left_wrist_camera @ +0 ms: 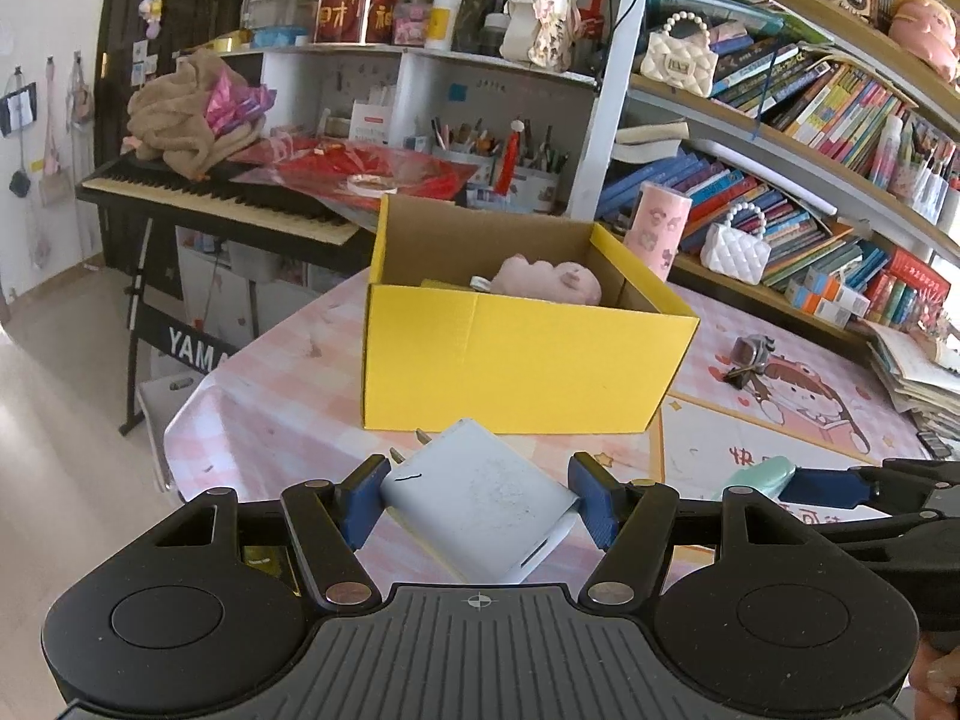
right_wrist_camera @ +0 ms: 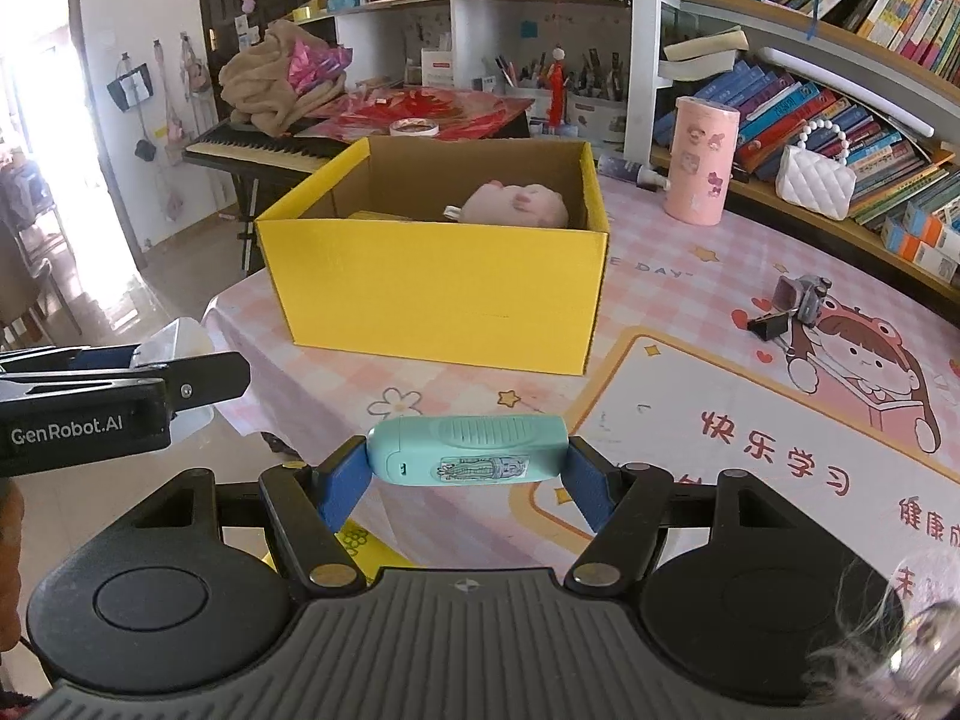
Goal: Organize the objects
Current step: 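Carry the charger with the left tool while the right tool carries the mint-green case to the box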
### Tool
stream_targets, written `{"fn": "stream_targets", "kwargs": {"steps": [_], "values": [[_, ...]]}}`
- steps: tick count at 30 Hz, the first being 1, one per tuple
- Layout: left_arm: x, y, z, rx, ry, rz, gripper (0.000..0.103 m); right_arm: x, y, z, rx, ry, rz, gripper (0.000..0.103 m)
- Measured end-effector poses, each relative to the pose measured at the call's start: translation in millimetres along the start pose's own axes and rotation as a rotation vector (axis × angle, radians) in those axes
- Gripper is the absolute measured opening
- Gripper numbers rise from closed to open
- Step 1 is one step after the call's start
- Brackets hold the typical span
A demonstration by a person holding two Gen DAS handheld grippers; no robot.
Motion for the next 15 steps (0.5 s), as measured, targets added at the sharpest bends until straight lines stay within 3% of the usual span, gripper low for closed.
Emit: {"fn": "stream_targets", "kwargs": {"steps": [8,15], "values": [[-8.1,1.1,6.4,0.014,-0.013,-0.006,0.065,-9.8,-0.7,0.3,-0.008,-0.005,0.004,0.067],[-11.3,22.8,6.1,0.061,-0.031,0.015,0.065,-15.0,12.7,-1.1,0.008,-0.029,0.023,0.067]]}}
Point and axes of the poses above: each gripper's, at about its wrist camera, not at the fingertips, and z roughly against the way its jaws point, x to its right, y to its top, the point moved 3 cm from there along -z, roughly the way its jaws point, and after that the axes turned 12 degrees about -x, right-handed, at the moved point
